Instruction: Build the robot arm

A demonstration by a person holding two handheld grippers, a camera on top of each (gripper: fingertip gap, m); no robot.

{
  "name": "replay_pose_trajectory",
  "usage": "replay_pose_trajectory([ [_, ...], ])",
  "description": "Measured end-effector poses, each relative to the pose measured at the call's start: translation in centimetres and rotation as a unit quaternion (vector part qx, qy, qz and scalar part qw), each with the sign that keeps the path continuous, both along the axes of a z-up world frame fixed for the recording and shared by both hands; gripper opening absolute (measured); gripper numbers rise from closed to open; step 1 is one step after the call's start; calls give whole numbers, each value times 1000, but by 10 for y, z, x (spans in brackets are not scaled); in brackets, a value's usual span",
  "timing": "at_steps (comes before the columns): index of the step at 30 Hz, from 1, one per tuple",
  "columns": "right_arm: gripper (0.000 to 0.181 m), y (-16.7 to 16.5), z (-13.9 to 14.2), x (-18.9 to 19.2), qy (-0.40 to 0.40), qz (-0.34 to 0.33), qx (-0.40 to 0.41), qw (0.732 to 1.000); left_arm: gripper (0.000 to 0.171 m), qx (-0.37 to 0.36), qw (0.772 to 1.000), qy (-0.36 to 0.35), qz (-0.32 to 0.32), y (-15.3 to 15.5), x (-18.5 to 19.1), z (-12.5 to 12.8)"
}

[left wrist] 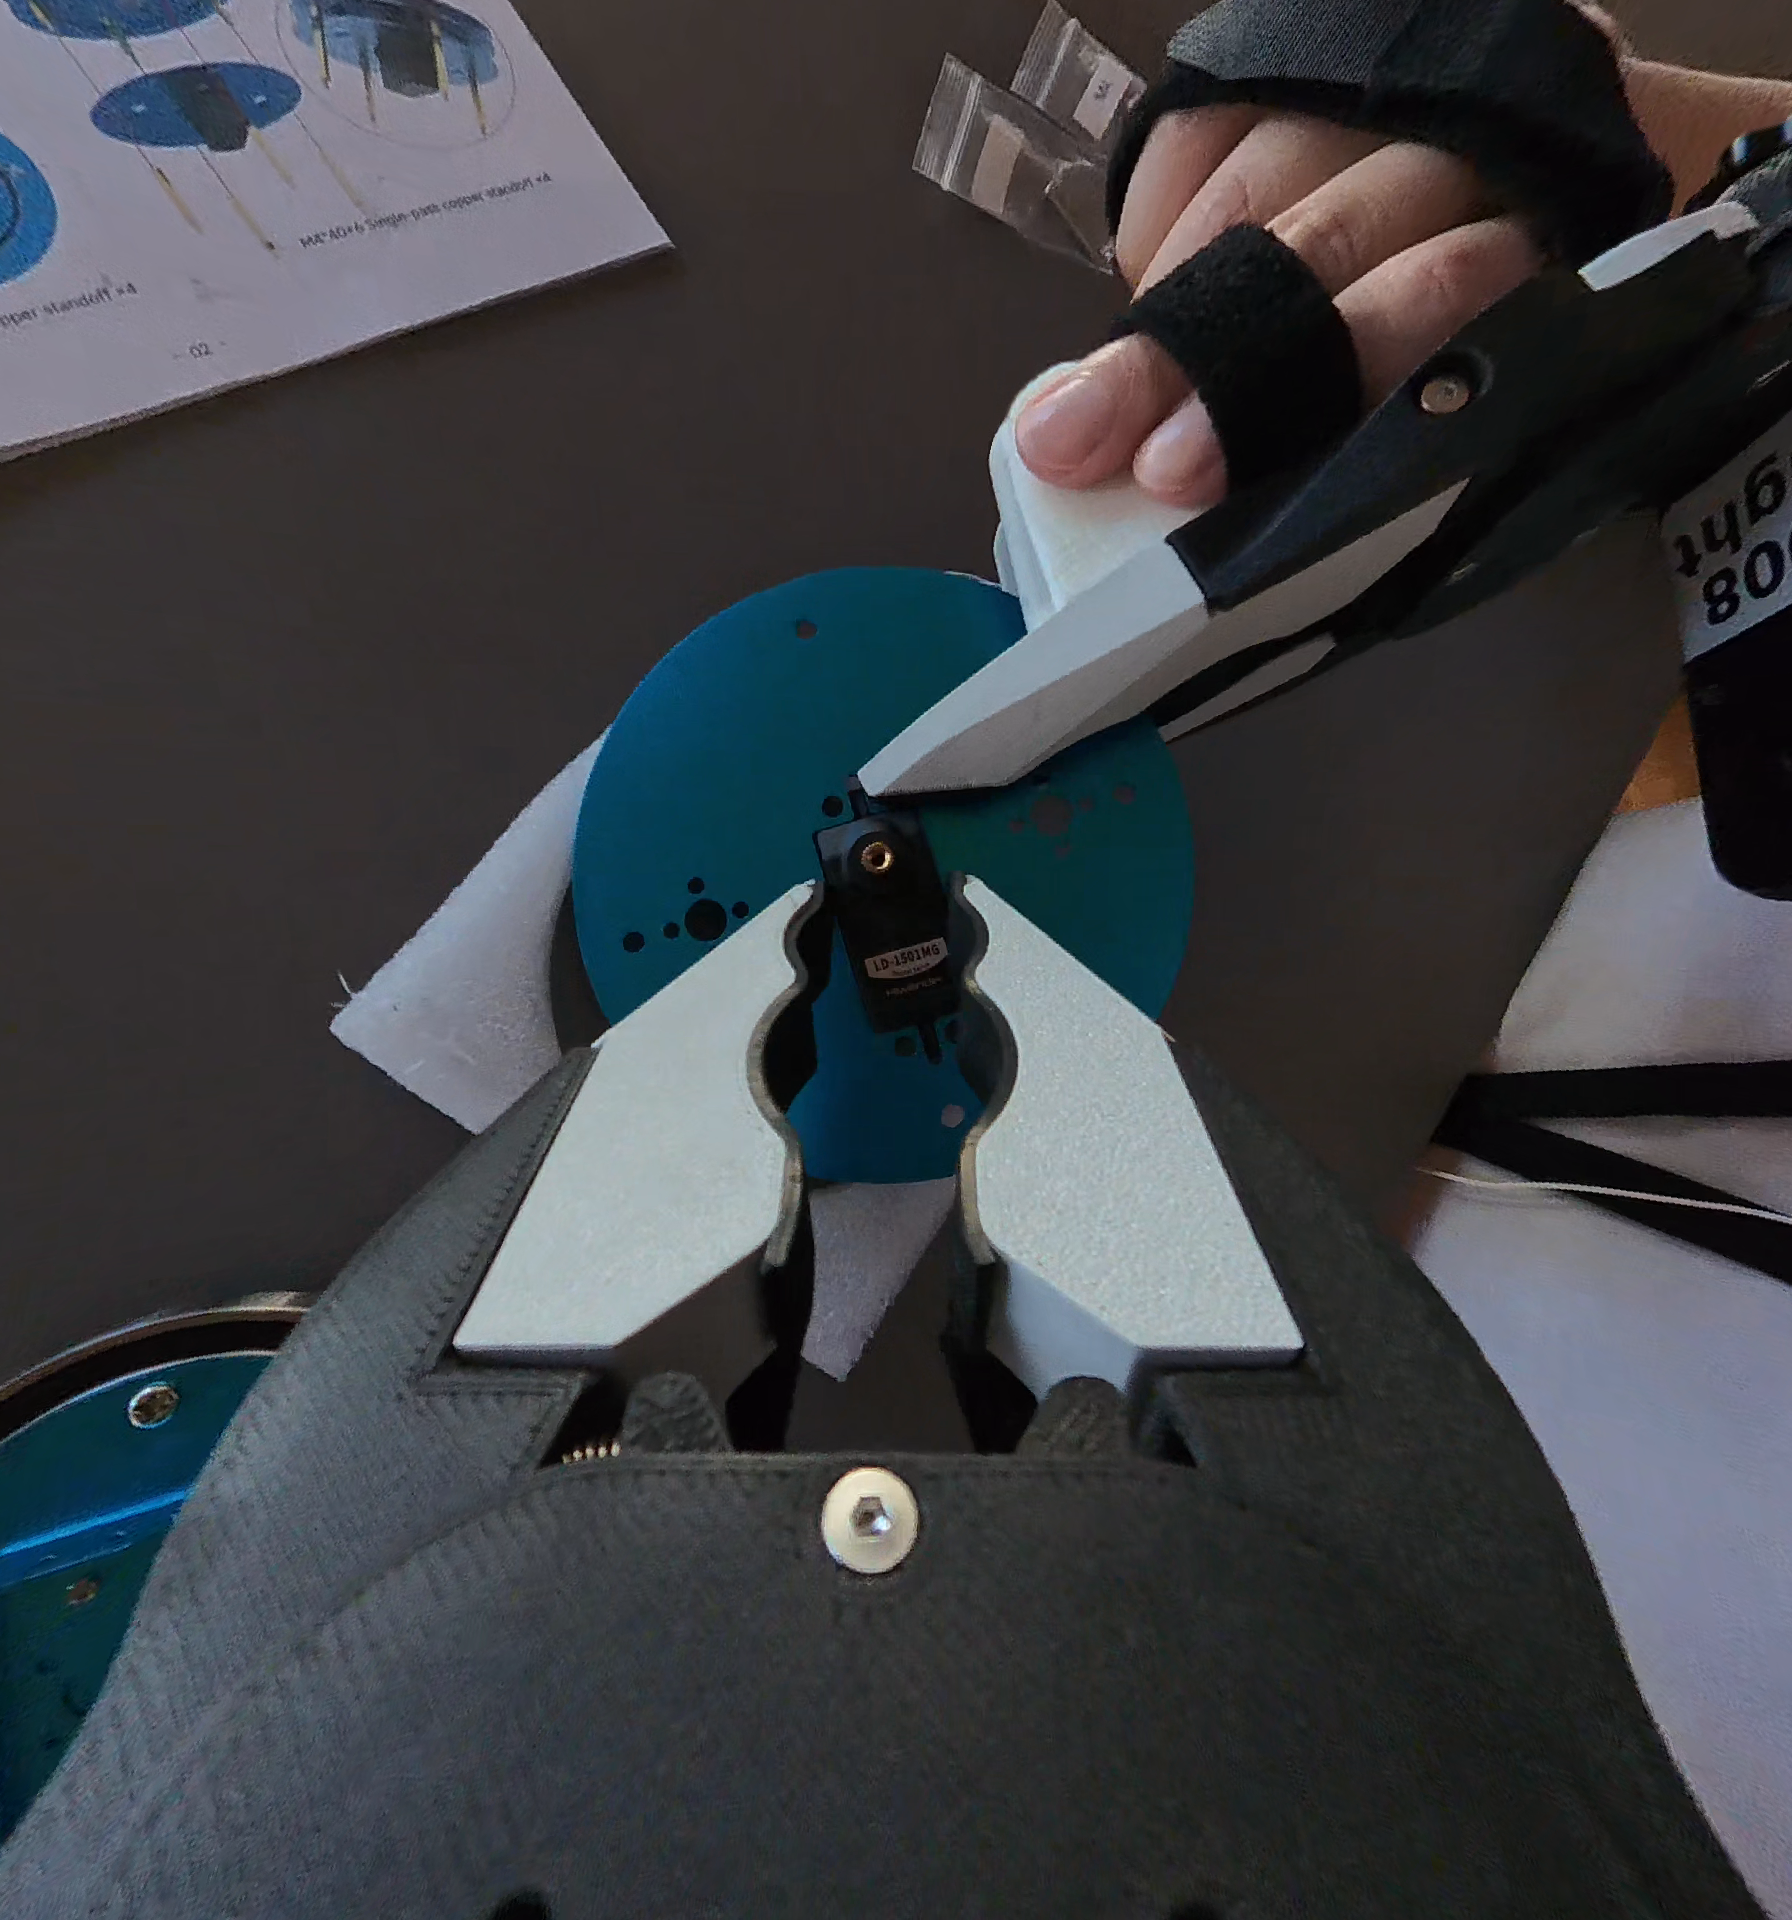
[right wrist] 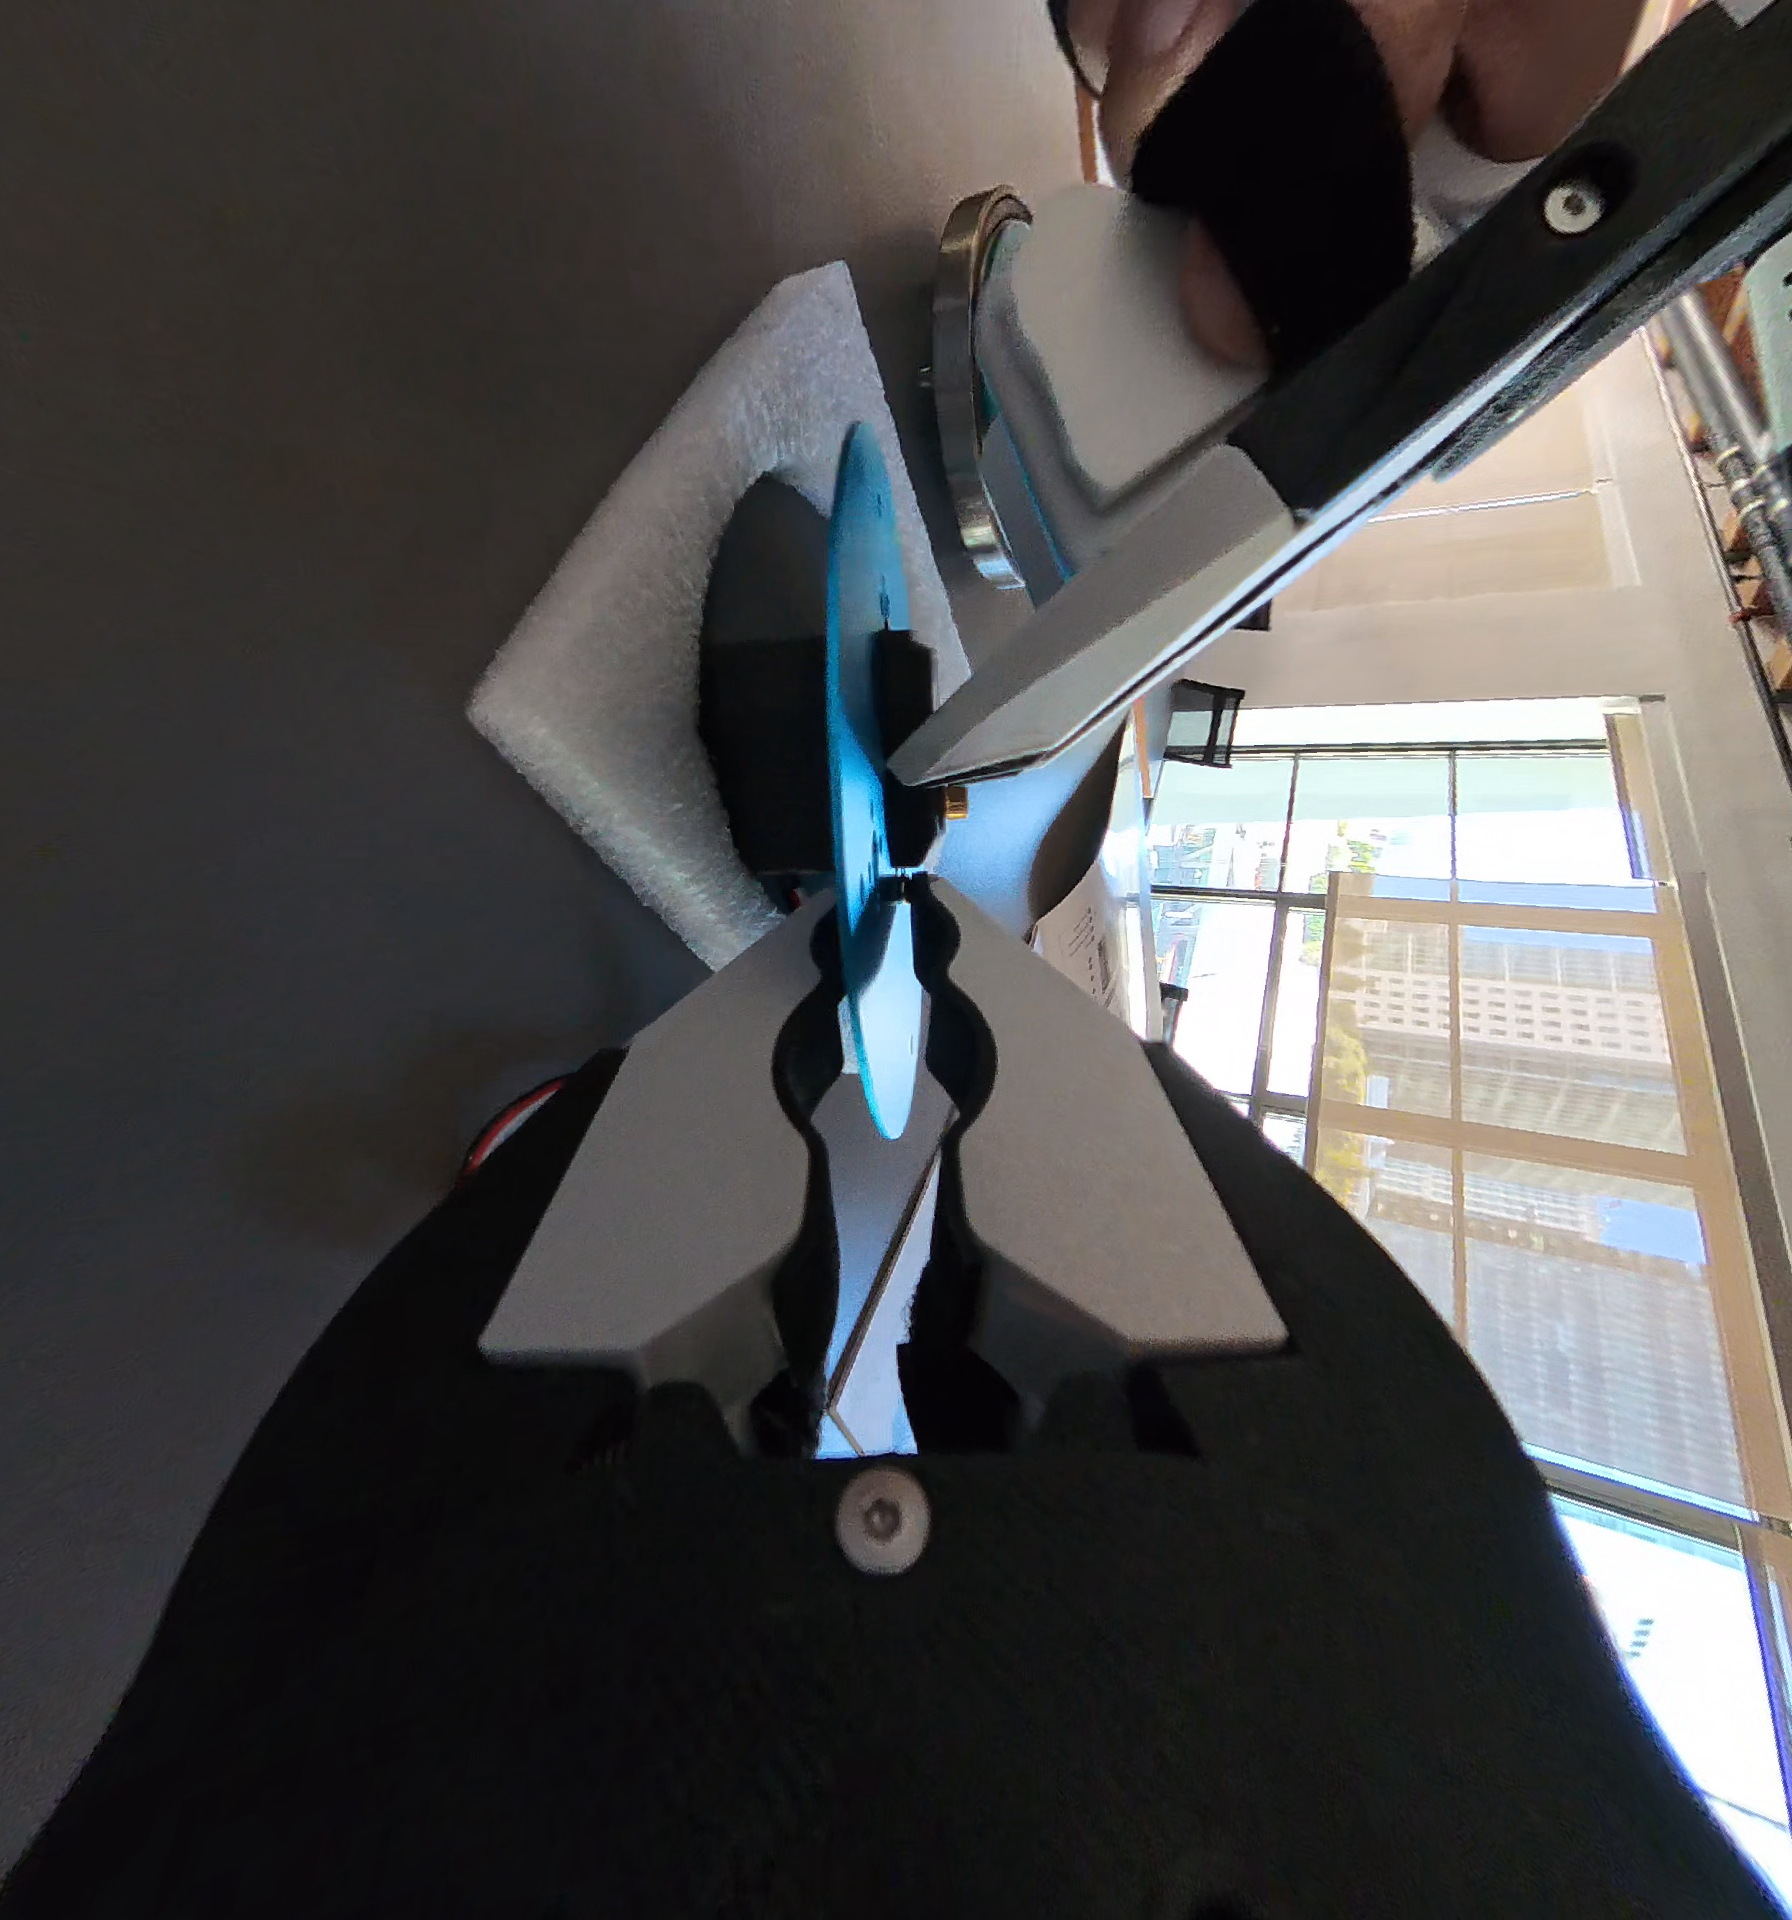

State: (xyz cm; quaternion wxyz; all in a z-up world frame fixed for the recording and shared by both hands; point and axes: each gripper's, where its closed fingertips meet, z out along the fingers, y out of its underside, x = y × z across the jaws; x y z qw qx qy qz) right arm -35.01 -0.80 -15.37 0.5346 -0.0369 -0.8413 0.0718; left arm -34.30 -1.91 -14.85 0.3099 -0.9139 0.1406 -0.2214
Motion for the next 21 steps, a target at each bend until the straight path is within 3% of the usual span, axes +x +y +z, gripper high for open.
replay_pose_trajectory([
  [6, 8, 1, 1, 4, 48, 5, 35, 998, 21, -20, 1000, 0, -21, 2, 1, -1],
  [9, 8, 0, 1, 2, 40, -2, 20, 999, 20, -47, 998, -39, -20, 2, -2, -1],
  [14, 7, -3, 2, 0, -56, -19, -103, 993, 19, -71, 993, -89, -29, 0, -6, 0],
  [21, 8, 0, 9, -3, -168, -26, -159, 973, 19, -101, 978, -180, -33, 1, -8, 5],
])
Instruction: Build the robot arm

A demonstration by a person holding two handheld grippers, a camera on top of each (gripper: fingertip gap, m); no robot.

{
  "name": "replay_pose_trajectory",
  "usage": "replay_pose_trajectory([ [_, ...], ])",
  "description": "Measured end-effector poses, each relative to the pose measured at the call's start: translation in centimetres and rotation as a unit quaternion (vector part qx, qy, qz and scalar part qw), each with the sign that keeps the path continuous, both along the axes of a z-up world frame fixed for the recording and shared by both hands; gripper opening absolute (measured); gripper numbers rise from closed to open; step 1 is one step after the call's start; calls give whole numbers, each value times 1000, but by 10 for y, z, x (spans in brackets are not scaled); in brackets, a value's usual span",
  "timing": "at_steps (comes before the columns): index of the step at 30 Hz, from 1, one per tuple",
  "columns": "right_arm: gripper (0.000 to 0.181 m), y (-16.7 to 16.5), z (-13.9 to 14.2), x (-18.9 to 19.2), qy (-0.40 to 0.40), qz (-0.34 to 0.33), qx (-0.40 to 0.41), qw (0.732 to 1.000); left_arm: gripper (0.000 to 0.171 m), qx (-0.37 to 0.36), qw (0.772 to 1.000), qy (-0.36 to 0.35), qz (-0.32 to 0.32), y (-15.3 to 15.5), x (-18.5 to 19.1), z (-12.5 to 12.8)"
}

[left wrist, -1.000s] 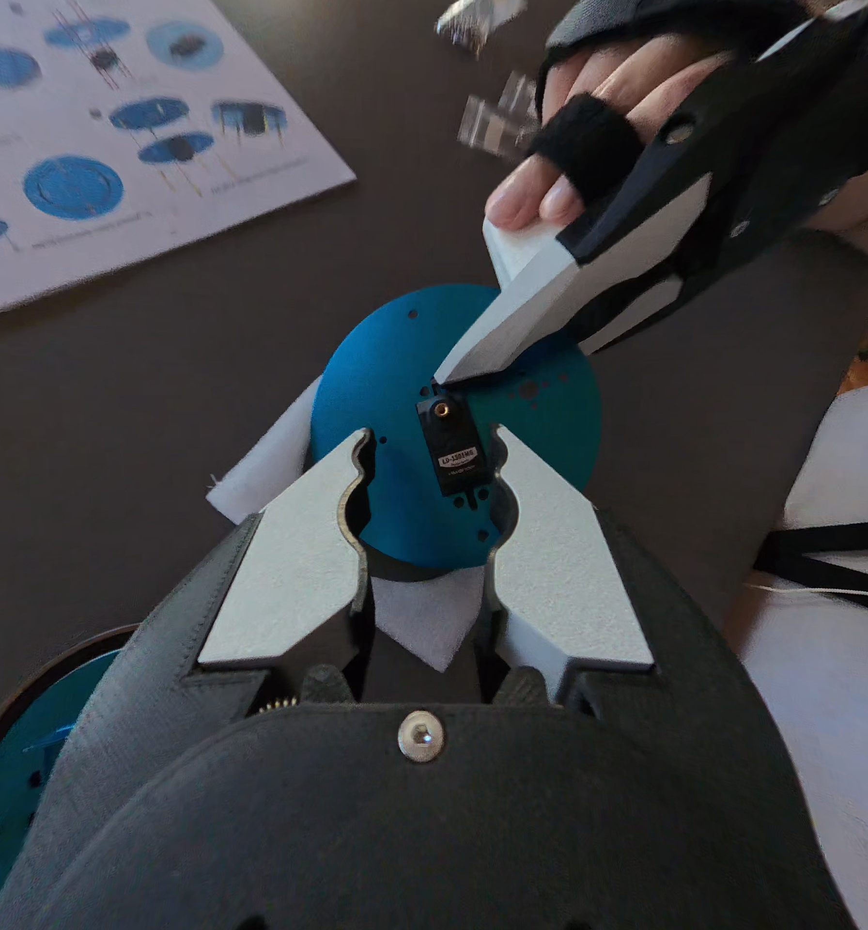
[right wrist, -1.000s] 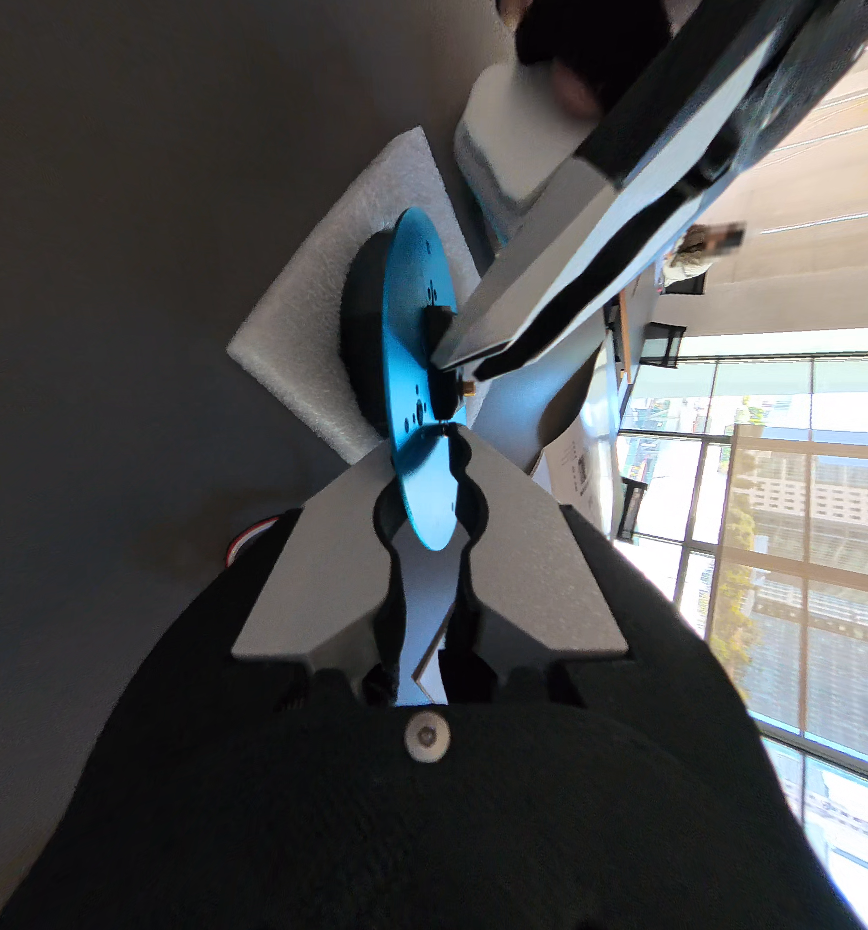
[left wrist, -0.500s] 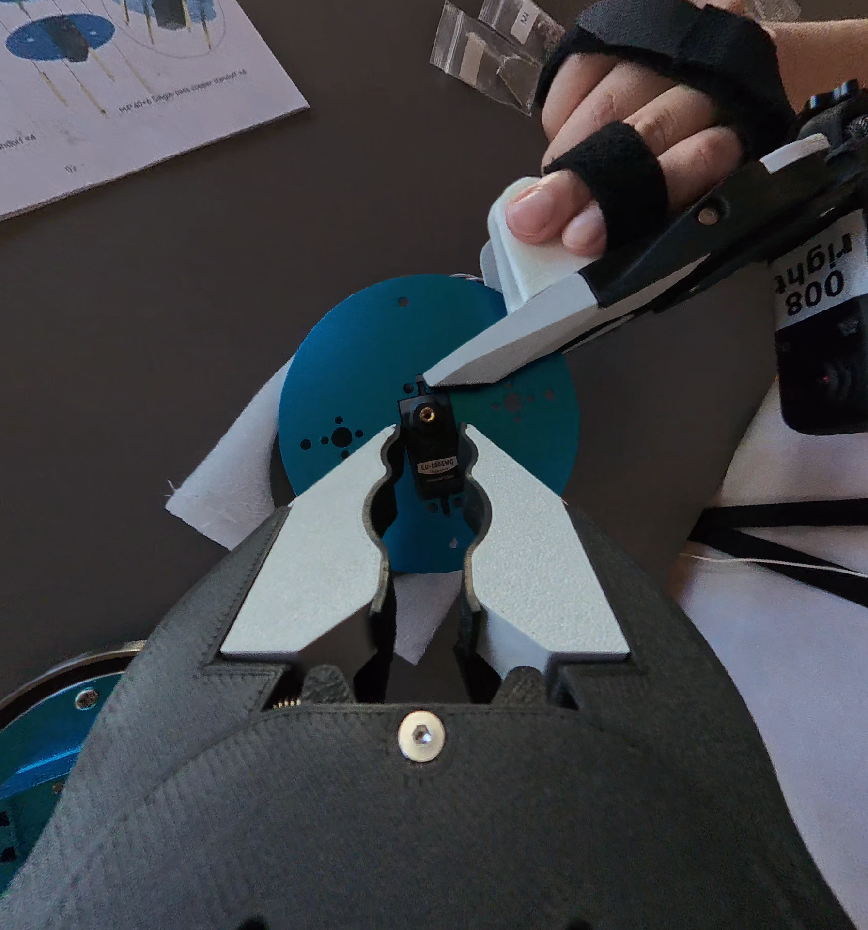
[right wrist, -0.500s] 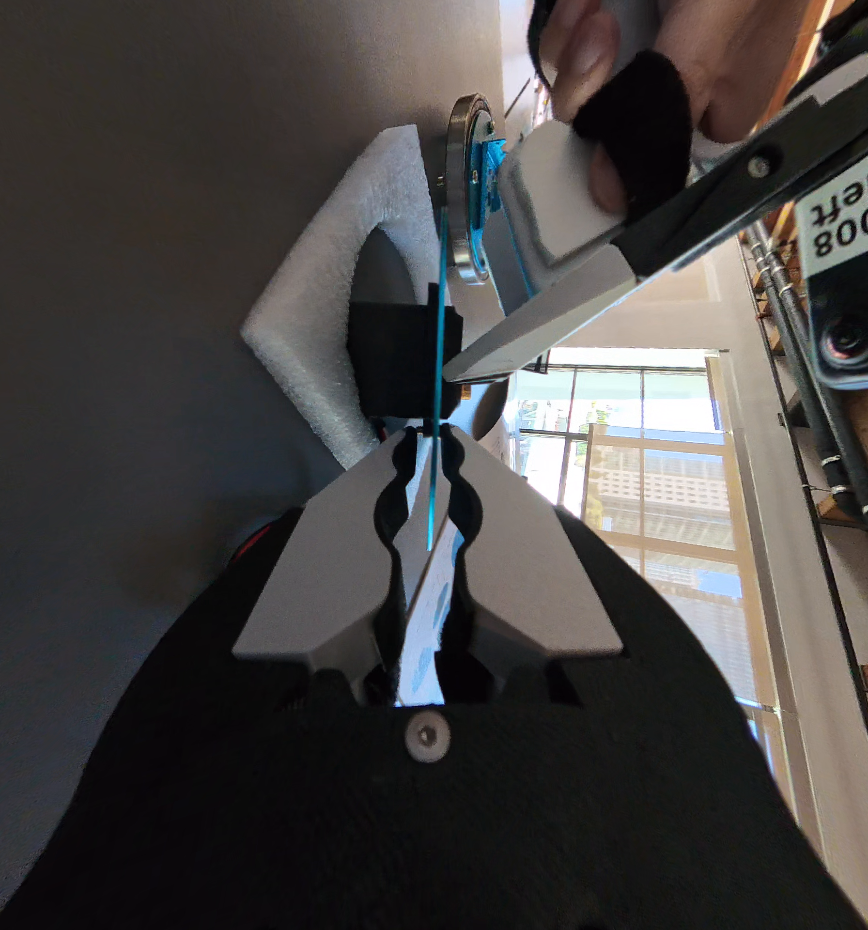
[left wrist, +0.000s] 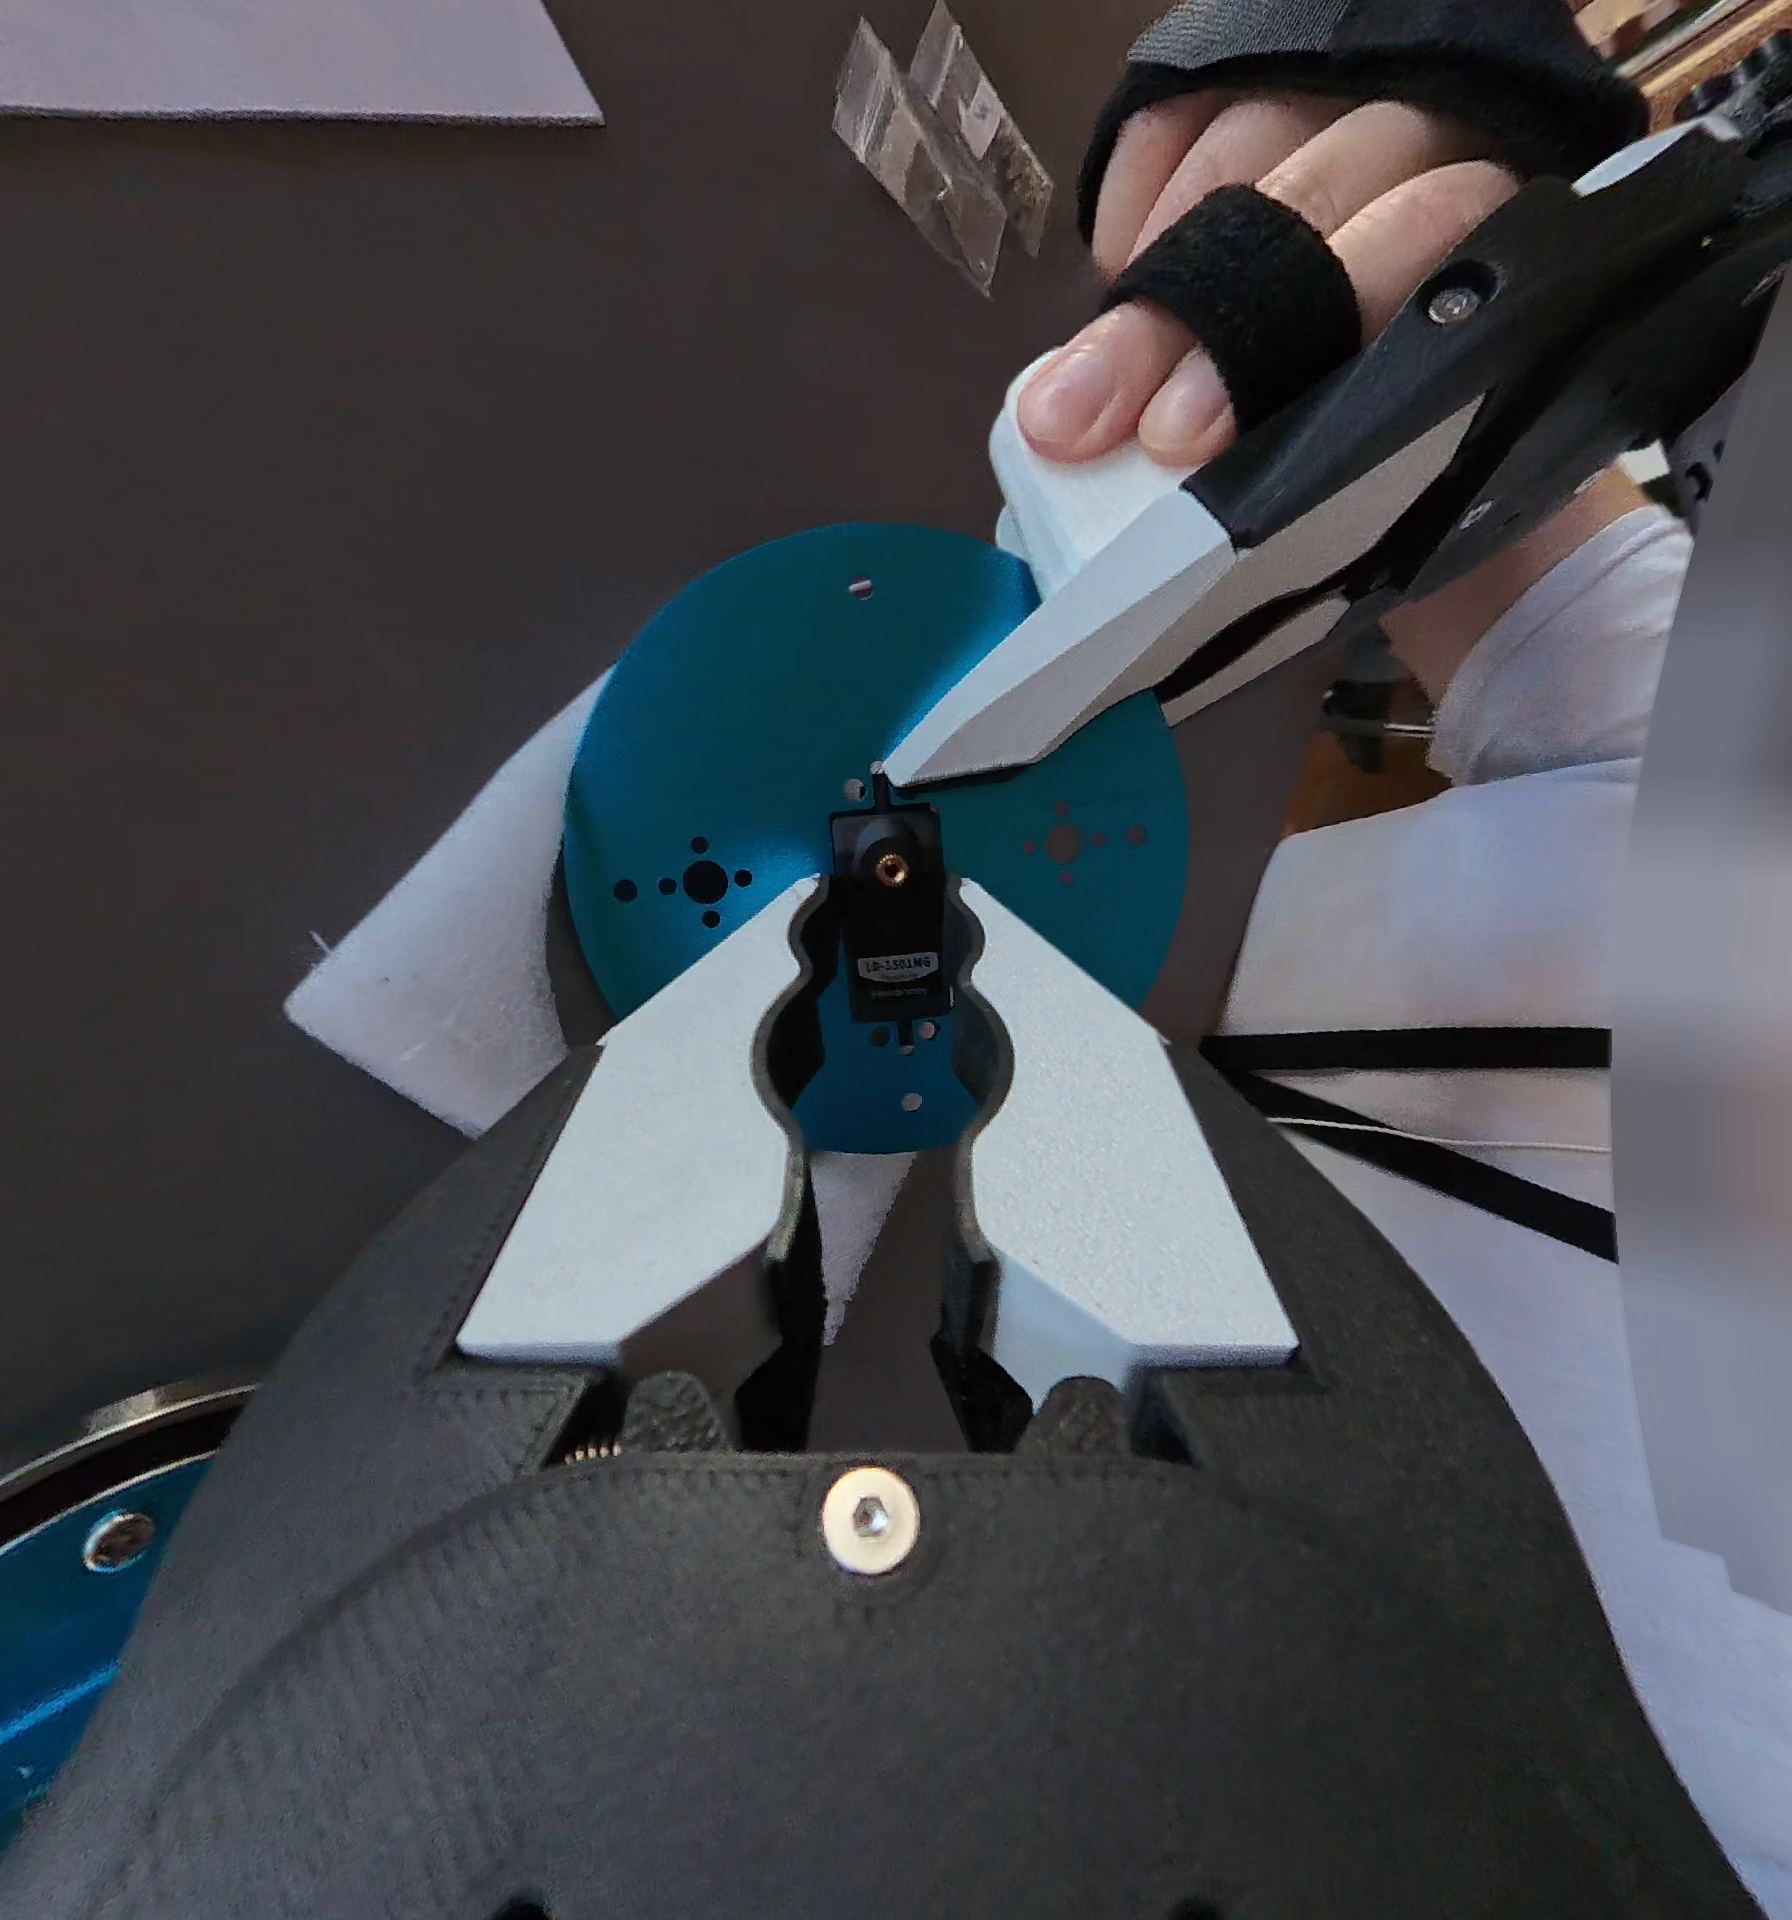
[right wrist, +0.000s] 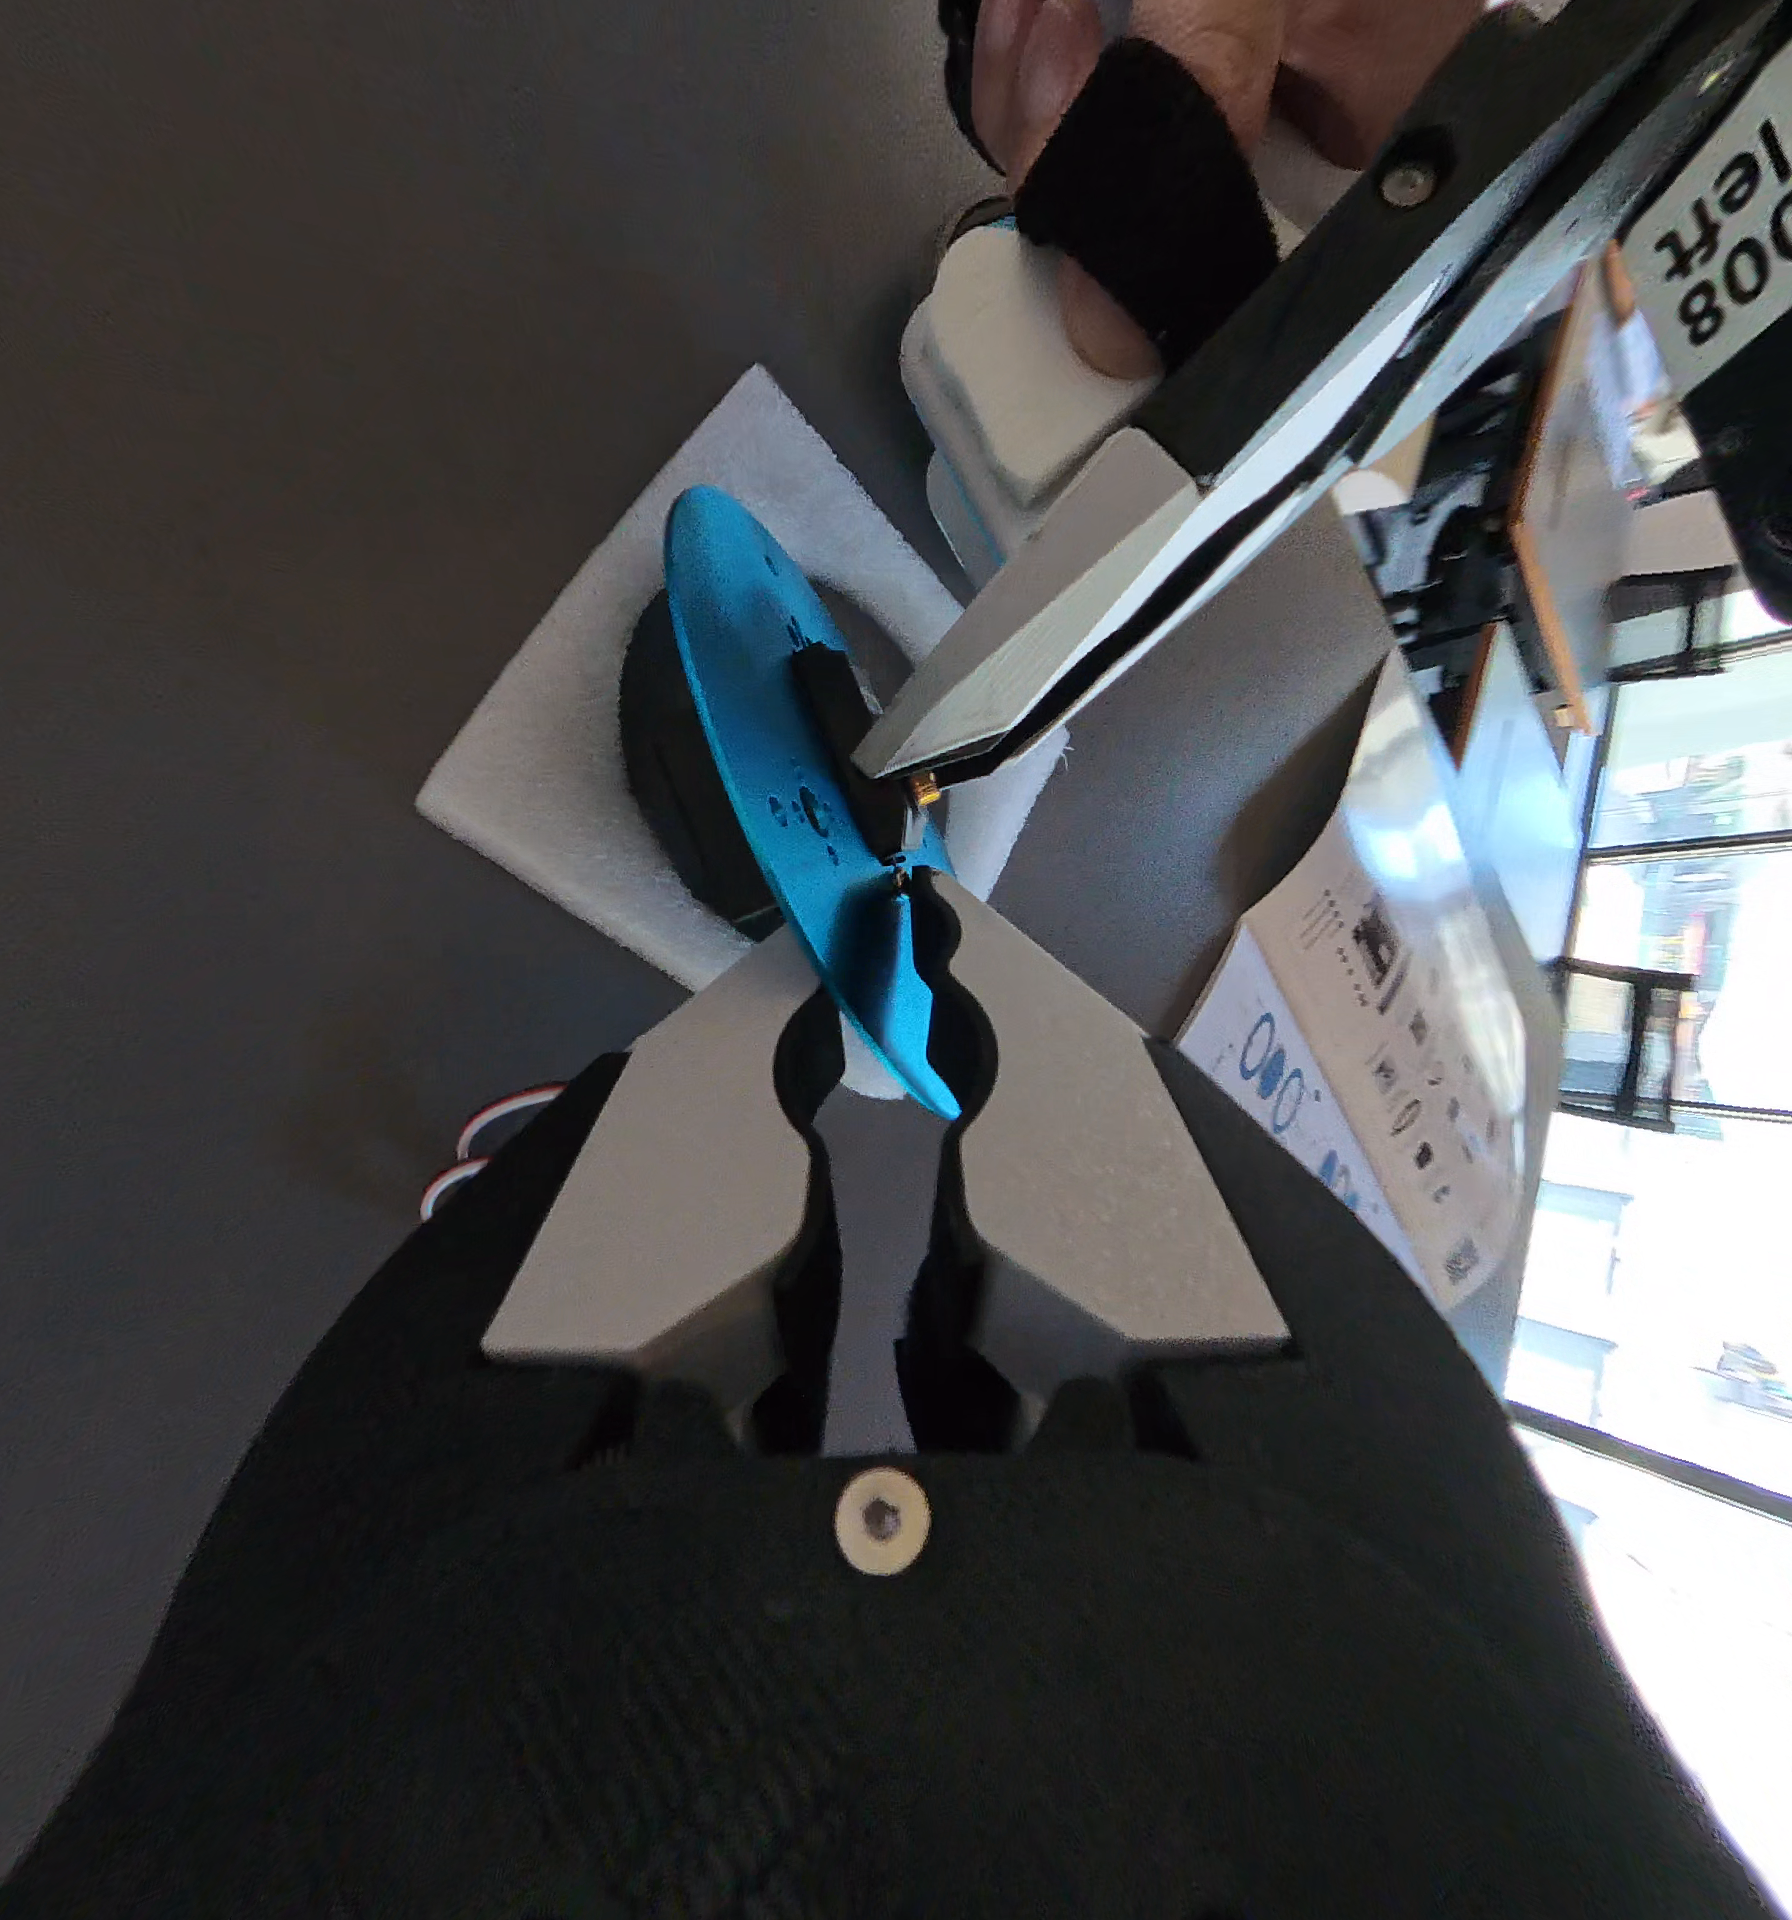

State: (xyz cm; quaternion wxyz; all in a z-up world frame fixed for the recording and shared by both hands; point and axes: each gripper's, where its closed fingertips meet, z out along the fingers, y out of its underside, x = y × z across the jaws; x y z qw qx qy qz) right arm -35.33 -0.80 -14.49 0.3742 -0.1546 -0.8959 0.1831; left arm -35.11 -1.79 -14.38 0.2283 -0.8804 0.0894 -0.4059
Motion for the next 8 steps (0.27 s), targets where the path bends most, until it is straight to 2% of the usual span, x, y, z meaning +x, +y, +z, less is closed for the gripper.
replay_pose_trajectory([
  [4, 8, -1, 6, -1, -75, 13, -18, 997, 20, -14, 997, -74, 6, 0, -1, 6],
  [8, 8, -8, 11, -1, -176, 27, -46, 983, 19, -39, 982, -183, 17, -6, -3, 13],
])
